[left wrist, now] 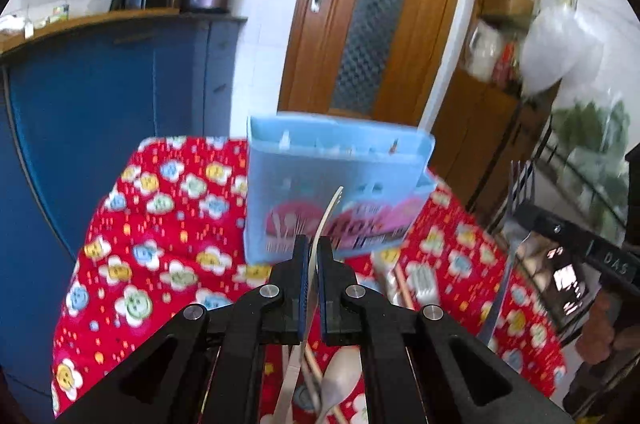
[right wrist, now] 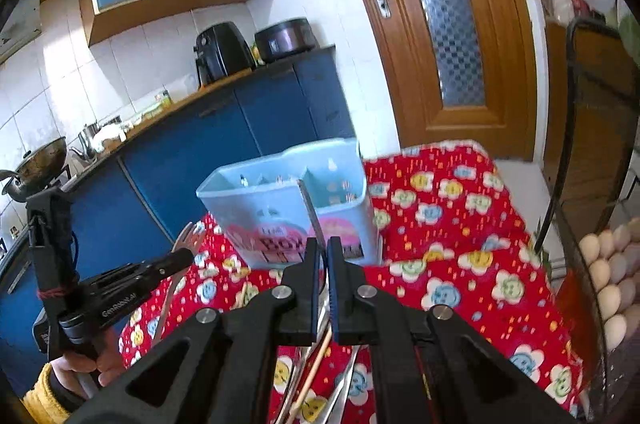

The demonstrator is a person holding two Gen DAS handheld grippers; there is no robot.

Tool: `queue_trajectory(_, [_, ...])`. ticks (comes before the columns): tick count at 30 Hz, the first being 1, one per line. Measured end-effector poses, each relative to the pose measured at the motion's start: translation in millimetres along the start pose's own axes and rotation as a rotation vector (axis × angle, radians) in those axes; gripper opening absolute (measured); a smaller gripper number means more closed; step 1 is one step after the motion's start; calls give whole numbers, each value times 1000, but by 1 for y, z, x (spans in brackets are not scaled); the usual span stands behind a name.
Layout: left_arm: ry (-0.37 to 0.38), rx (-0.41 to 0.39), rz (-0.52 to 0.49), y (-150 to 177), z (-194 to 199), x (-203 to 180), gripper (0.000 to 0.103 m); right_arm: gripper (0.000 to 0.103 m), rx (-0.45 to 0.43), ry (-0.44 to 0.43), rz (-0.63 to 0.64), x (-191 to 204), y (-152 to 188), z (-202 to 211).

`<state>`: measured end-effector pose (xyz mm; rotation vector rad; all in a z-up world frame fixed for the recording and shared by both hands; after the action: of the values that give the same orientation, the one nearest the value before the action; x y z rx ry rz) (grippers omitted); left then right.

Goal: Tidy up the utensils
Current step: 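Carry the chopstick in the left tool and fork in the right tool over the blue box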

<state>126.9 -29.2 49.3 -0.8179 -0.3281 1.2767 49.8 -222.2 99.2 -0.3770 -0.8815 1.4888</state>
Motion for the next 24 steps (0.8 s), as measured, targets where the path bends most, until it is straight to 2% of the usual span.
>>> queue_trajectory(10, [67, -125, 52, -59, 15, 1, 3, 5, -88, 78, 54, 4, -52, 18])
queue_trajectory(24, [157, -318, 115, -147, 12, 14, 3, 5, -160, 185, 97, 3, -119, 0])
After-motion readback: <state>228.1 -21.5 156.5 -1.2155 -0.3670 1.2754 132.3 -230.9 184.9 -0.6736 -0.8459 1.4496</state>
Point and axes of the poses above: each gripper's, at about its wrist camera, not at the fingertips, and z roughly against the way its jaws point, x to its left, y to its underside, the point moved 6 cm from there along -z, roughly the way its jaws point, and after that the axes turned 11 degrees about x, right-handed, at the moved point
